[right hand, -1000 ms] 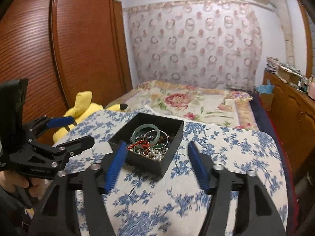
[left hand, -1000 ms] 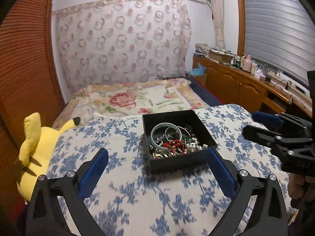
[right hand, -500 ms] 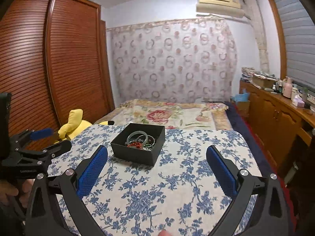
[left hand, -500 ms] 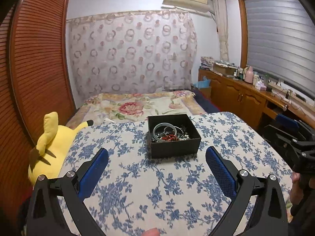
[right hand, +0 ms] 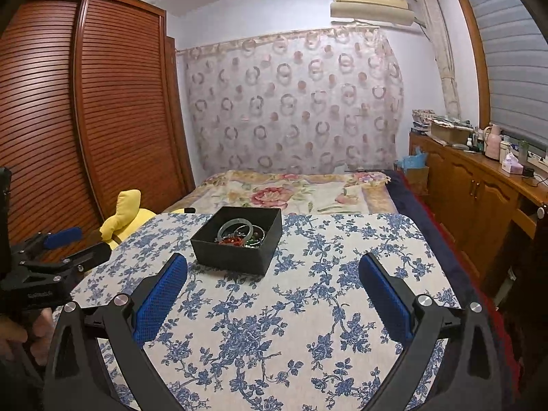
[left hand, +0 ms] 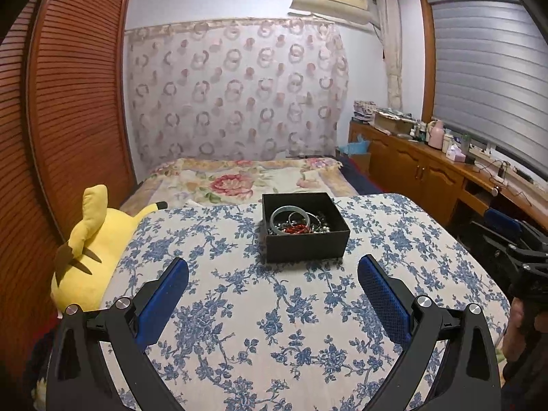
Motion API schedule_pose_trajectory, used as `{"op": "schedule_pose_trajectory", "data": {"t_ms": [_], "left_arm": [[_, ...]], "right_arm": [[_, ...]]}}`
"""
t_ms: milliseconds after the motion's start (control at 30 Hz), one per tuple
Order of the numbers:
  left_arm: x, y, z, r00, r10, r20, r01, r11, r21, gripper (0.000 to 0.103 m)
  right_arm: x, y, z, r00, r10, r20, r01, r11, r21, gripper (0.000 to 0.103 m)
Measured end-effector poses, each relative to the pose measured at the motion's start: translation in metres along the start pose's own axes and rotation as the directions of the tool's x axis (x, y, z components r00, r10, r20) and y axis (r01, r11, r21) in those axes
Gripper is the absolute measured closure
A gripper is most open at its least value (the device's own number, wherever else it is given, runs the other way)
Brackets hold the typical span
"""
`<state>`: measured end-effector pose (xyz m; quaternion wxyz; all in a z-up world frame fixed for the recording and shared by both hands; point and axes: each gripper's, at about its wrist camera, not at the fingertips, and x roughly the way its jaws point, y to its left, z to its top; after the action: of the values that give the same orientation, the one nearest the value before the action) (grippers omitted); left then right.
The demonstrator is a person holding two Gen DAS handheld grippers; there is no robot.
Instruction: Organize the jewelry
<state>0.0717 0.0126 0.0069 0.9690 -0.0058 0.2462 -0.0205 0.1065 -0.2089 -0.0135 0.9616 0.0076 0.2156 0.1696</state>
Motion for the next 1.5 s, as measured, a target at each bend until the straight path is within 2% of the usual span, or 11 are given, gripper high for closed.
{"op": "schedule_pose_trajectory", "data": {"t_ms": [1500], "left_arm": [[0.0003, 0.0015, -0.0009, 1.000, 0.003, 0.013, -0.003, 1.000, -0.008, 0.008]], "right_arm": [[0.0040, -0.0013, -0.0049, 1.000, -0.016, -0.007, 0.016, 1.000, -0.002, 0.002]]}}
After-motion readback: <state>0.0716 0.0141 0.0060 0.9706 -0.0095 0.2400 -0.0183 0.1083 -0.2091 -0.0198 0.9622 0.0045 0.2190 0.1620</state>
